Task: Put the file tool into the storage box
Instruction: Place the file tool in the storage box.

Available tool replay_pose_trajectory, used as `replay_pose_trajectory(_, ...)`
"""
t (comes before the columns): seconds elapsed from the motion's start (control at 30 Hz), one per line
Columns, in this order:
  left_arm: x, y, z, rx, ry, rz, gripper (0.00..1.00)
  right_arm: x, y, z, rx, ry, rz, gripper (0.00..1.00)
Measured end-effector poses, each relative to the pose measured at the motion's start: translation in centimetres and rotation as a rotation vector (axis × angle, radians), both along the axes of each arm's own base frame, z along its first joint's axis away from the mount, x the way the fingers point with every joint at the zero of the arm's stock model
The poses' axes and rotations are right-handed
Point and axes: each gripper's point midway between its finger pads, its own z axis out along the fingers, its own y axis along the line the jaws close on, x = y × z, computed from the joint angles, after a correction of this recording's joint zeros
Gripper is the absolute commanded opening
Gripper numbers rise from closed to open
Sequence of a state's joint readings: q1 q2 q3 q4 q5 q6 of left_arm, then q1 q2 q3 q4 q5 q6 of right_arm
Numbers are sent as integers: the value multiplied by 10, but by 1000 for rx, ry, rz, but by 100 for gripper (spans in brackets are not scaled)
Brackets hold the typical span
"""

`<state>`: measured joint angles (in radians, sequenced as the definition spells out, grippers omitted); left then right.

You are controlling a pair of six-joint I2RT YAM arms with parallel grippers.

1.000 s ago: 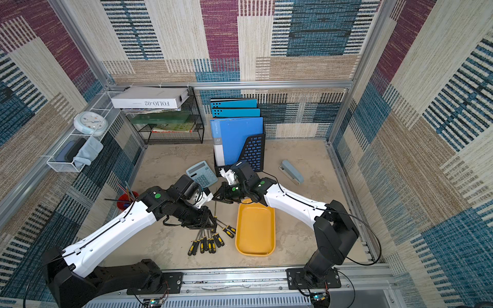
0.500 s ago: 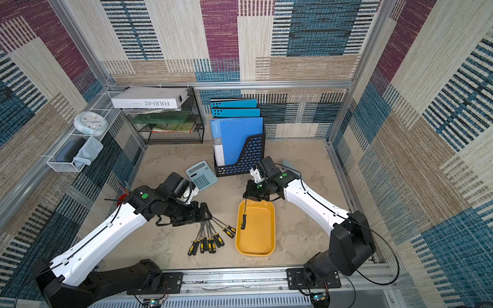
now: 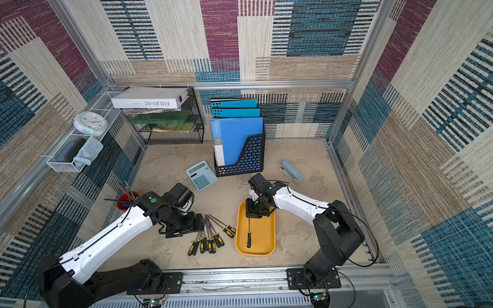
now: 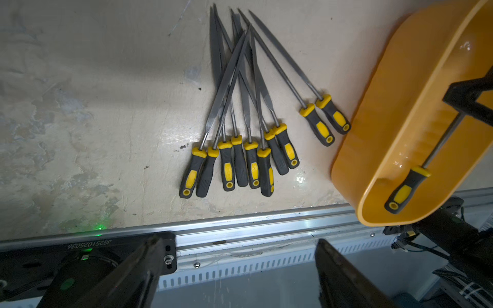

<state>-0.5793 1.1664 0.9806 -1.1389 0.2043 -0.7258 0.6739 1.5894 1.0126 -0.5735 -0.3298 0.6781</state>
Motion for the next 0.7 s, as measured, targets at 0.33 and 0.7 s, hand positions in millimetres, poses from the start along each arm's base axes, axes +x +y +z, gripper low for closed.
replay_pose_trajectory(0.33, -10, 13, -18, 52, 42, 55, 90, -19, -6, -28, -36, 45, -34, 5)
replay_pose_trajectory(0.7, -19, 29, -40, 132, 86, 124, 88, -11, -3, -21, -43, 7, -44, 43)
